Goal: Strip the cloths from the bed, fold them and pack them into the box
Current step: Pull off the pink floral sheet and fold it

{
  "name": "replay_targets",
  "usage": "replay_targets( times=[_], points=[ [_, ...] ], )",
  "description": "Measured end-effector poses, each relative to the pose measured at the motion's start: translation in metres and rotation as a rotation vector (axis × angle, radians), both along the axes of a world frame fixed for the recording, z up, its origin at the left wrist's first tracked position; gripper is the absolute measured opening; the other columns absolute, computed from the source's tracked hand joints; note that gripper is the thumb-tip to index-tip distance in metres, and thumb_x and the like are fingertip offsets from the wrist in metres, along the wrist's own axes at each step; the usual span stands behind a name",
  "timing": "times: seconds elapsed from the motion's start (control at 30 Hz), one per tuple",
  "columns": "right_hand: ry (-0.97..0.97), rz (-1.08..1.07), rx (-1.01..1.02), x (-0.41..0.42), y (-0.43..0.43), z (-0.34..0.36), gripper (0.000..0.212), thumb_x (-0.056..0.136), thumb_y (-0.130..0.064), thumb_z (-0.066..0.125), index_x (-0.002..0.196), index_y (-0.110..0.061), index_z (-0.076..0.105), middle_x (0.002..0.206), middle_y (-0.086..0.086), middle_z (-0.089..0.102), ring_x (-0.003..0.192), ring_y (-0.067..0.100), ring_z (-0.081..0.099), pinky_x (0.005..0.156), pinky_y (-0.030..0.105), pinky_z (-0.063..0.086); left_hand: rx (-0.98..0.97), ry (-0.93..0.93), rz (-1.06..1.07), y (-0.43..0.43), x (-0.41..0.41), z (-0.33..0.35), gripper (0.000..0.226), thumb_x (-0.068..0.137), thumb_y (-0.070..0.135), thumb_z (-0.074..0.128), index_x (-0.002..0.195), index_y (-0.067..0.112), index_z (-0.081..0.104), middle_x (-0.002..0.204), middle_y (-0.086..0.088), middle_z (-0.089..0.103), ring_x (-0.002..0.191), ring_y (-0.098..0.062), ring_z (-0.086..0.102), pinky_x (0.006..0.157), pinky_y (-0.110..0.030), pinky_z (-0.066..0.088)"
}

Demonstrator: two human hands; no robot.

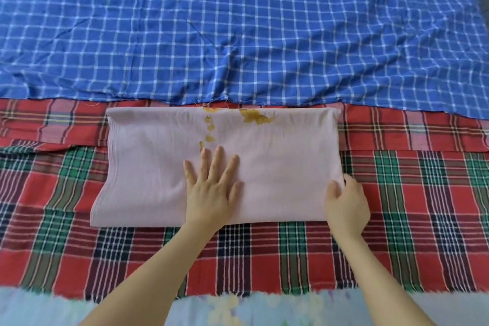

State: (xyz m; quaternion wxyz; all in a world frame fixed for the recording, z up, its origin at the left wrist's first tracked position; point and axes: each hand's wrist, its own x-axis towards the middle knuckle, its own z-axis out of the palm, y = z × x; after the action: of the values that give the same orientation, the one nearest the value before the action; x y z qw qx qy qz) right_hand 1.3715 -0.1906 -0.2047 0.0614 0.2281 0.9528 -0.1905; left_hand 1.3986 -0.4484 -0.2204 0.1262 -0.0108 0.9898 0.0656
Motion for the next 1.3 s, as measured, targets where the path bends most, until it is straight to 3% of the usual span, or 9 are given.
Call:
replay_targets(
  times=[0.17, 0.3, 0.4, 0.5, 0.73, 0.83, 1.0, 1.17, 1.3],
  points=[
    [-0.285, -0.268, -0.747, -0.032, 0.015, 0.053, 0.031, 0.084, -0.009, 0.067, 0.114, -0.01, 0.06, 0.106, 0.008, 0.067, 0.087, 0.023, 0.063, 0.069, 0.033, 0.05, 0.045, -0.036, -0.034, -0.009, 0.001, 0.01, 0.059, 0.094, 0.052, 0.016, 0.147, 0.029, 0.027, 0.157, -0.006, 0.016, 0.146, -0.032, 0.007, 0.113, -0.058, -0.001],
    [-0.303, -0.149, -0.973, -0.049, -0.02, 0.117, 0.048, 0.076, 0.009, 0.062, 0.117, -0.016, 0.059, 0.105, 0.007, 0.07, 0.094, 0.027, 0.066, 0.076, 0.038, 0.052, 0.265, 0.012, -0.014, -0.027, 0.014, 0.025, 0.053, 0.089, 0.038, 0.031, 0.136, 0.02, 0.051, 0.147, -0.005, 0.042, 0.137, -0.032, 0.035, 0.112, -0.05, 0.022],
    [-0.186, 0.051, -0.891, -0.041, -0.074, 0.15, 0.069, 0.07, 0.014, 0.058, 0.124, -0.028, 0.053, 0.104, -0.004, 0.067, 0.097, 0.02, 0.063, 0.077, 0.035, 0.05, 0.581, 0.019, 0.343, -0.042, 0.022, 0.044, 0.041, 0.093, 0.022, 0.046, 0.133, 0.019, 0.054, 0.136, 0.003, 0.054, 0.13, -0.019, 0.046, 0.106, -0.032, 0.036],
    [-0.239, 0.361, -0.474, -0.016, -0.14, 0.148, 0.097, 0.072, -0.002, 0.059, 0.145, -0.047, 0.014, 0.094, -0.007, 0.063, 0.08, 0.018, 0.063, 0.062, 0.028, 0.046, 0.906, -0.039, 0.718, -0.053, 0.02, 0.061, 0.028, 0.097, 0.028, 0.05, 0.125, 0.028, 0.056, 0.12, 0.009, 0.061, 0.11, -0.012, 0.057, 0.093, -0.034, 0.047],
    [-0.257, 0.422, -0.244, 0.013, -0.232, 0.045, 0.068, 0.095, -0.021, 0.043, 0.151, -0.027, 0.003, 0.144, 0.009, 0.041, 0.121, 0.027, 0.049, 0.095, 0.031, 0.04, 1.357, -0.185, 1.084, -0.06, -0.002, 0.061, 0.016, 0.098, 0.023, 0.046, 0.099, 0.016, 0.061, 0.093, -0.003, 0.069, 0.084, -0.016, 0.068, 0.069, -0.027, 0.053],
    [-0.197, 0.46, -0.265, 0.016, -0.232, 0.036, 0.066, 0.095, -0.028, 0.044, 0.15, -0.027, 0.009, 0.141, 0.0, 0.042, 0.115, 0.023, 0.053, 0.081, 0.025, 0.039, 1.332, -0.192, 1.054, -0.062, -0.013, 0.058, 0.019, 0.098, 0.026, 0.047, 0.103, 0.014, 0.06, 0.093, -0.007, 0.067, 0.084, -0.019, 0.067, 0.069, -0.03, 0.056],
    [-0.09, 0.499, -0.288, 0.013, -0.197, 0.056, 0.053, 0.09, -0.022, 0.048, 0.14, -0.034, 0.038, 0.077, -0.002, 0.061, 0.074, 0.019, 0.061, 0.059, 0.027, 0.039, 0.842, -0.061, 0.777, -0.048, -0.029, 0.06, 0.046, 0.092, 0.036, 0.056, 0.127, 0.01, 0.045, 0.095, -0.002, 0.061, 0.087, -0.019, 0.059, 0.063, -0.026, 0.043],
    [0.051, 0.163, -0.157, -0.01, -0.146, 0.047, 0.042, 0.09, -0.025, 0.057, 0.131, -0.016, 0.052, 0.094, -0.002, 0.065, 0.087, 0.02, 0.061, 0.067, 0.029, 0.043, 0.579, 0.179, 0.561, -0.045, -0.071, 0.066, 0.044, 0.096, 0.043, 0.045, 0.136, 0.025, 0.044, 0.122, -0.006, 0.051, 0.109, -0.022, 0.05, 0.081, -0.023, 0.036],
    [-0.134, 0.216, -0.284, -0.019, -0.137, 0.028, 0.054, 0.085, -0.038, 0.066, 0.131, -0.02, 0.043, 0.098, -0.006, 0.05, 0.093, 0.023, 0.06, 0.067, 0.033, 0.044, 0.549, 0.154, 0.332, -0.058, -0.116, 0.072, 0.031, 0.099, 0.026, 0.04, 0.123, 0.027, 0.059, 0.103, -0.002, 0.047, 0.106, -0.023, 0.046, 0.079, -0.027, 0.036]
  ],
)
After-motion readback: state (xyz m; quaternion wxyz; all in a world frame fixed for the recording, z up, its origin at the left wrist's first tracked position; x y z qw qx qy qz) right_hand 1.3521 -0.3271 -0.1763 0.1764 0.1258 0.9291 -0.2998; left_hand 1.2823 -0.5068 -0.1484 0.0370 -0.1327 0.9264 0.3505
